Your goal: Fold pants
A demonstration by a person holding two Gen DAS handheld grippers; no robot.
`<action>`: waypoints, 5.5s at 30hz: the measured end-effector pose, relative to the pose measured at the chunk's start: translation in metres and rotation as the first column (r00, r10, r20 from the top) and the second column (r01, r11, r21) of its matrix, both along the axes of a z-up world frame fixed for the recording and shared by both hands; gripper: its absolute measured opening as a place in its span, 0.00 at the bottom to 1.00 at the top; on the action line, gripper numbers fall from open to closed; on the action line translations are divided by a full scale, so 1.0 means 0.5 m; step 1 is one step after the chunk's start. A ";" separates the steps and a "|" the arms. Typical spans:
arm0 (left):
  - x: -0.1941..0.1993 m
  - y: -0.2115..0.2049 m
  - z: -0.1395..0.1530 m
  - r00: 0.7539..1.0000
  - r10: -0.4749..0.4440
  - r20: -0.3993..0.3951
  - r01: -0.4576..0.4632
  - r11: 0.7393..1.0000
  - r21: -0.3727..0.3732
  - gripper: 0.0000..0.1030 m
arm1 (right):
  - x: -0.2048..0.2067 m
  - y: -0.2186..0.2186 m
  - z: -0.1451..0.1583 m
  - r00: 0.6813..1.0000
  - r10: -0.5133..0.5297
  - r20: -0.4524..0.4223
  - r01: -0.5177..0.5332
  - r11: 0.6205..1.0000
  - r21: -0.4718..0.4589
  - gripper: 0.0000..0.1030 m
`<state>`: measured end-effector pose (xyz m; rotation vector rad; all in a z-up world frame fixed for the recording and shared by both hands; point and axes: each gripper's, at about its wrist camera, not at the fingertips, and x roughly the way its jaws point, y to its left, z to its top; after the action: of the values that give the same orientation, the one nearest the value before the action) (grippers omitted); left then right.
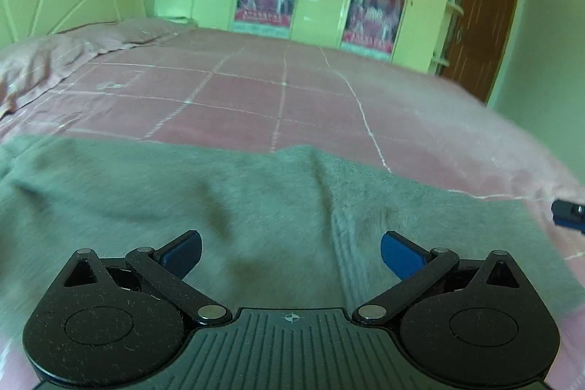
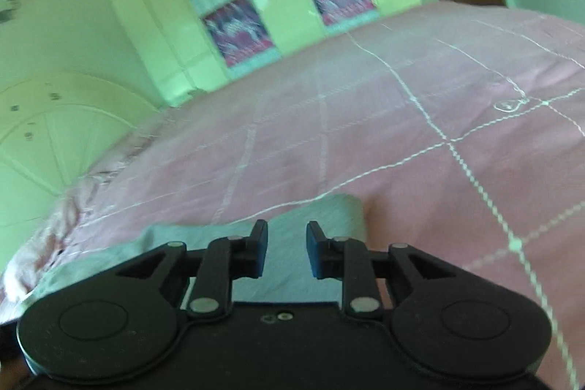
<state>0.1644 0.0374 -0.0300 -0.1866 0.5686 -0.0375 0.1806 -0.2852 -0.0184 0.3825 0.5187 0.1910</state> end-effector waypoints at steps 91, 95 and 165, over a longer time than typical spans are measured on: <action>-0.099 0.073 -0.048 0.988 -0.145 -0.046 0.145 0.989 0.009 0.96 | -0.065 -0.014 0.085 0.997 -0.060 0.045 0.041 0.937 0.347 0.31; -0.105 0.069 -0.048 0.989 -0.141 -0.050 0.142 0.990 0.015 0.97 | -0.047 -0.074 -0.043 0.969 -0.153 -0.193 0.218 0.898 0.383 0.30; 0.569 0.022 -0.082 0.990 -0.137 -0.021 0.129 0.968 -0.217 1.00 | 0.384 -0.042 -0.105 0.992 0.113 -0.054 -0.098 0.970 0.222 0.94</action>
<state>0.4491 0.0485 -0.0711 -0.3601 0.6120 -0.2271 0.3728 -0.3061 -0.0708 0.5784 0.5863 0.3413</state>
